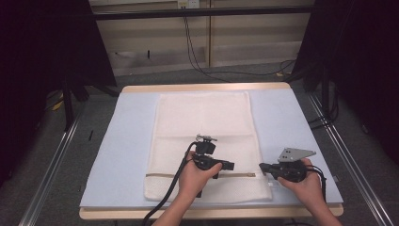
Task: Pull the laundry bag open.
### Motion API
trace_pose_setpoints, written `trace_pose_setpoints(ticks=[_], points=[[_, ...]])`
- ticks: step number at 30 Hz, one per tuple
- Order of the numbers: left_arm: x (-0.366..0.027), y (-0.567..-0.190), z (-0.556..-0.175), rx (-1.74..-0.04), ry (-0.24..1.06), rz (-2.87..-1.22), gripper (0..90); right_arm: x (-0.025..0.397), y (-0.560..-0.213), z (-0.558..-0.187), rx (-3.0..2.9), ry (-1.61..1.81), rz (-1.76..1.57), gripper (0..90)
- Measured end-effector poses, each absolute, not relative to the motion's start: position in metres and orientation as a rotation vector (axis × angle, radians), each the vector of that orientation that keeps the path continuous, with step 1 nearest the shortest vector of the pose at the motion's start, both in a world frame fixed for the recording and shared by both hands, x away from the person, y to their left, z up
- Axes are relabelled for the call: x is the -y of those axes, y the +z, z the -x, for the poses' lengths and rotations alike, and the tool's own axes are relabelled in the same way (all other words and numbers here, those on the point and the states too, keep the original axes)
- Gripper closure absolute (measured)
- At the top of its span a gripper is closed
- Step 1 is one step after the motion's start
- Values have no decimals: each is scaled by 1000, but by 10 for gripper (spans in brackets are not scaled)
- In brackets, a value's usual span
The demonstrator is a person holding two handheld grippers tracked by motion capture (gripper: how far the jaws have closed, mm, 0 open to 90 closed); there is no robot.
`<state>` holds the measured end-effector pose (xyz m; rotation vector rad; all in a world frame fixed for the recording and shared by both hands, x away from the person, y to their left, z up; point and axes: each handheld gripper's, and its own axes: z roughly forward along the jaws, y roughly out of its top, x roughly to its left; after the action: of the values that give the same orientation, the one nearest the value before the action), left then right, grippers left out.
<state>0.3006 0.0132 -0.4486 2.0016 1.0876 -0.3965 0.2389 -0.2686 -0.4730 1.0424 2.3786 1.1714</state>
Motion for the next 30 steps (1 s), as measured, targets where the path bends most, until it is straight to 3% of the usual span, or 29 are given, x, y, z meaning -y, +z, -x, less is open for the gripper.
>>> trace_pose_setpoints(ticks=[30], points=[[40,-476,-296,-1139,-515,-2044,711,263,-480,-237,-2448,1122,-1049,900]])
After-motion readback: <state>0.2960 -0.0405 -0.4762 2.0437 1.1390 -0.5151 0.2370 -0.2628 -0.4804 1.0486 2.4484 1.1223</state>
